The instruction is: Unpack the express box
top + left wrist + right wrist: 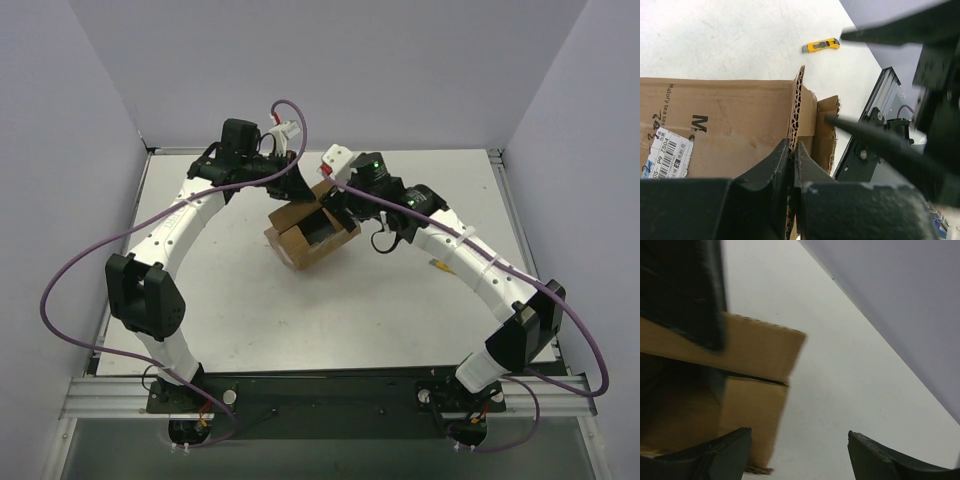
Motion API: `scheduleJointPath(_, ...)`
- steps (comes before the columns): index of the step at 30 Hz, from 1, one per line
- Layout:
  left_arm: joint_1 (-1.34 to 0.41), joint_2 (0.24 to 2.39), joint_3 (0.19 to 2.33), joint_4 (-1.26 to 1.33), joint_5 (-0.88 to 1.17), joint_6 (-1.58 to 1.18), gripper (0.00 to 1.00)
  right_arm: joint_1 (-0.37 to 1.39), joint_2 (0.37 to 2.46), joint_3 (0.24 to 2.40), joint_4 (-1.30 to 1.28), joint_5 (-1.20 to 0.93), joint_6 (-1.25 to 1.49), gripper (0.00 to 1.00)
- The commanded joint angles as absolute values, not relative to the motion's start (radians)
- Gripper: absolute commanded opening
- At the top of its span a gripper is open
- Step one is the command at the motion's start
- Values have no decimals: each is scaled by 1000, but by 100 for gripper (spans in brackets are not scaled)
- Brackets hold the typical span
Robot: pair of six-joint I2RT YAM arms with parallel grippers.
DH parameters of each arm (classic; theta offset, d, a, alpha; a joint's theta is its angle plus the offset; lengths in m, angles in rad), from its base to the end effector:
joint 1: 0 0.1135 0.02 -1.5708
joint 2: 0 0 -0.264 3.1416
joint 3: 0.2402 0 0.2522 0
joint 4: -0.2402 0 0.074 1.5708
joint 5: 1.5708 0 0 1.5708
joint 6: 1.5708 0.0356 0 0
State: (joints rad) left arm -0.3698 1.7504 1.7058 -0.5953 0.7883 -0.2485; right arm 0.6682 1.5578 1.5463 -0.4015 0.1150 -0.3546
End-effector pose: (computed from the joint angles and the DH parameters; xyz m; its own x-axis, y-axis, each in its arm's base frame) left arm 0.3583 -0.1660 0.3631 -0.7328 0.0981 -0.6734 0.6242 0.4910 -0.6077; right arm 0.2870 0.2213 0.3908 -0.1104 -0.5265 -0.8429 -0.6092 0.7060 -0.3612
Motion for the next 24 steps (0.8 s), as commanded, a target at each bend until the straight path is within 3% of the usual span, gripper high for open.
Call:
scheduleJointPath(1,-390,1726,1720,-572,787,-253,0,756,1546,1565,-405,66,-273,80)
scheduleJointPath(11,-382,1710,1691,-545,819,-322,0,802,1644,1476,-336,268,-307,88)
scheduleJointPath(24,-364,1700,1646,-555,845,-285,0,762,1571,1486,-310,311,-403,85)
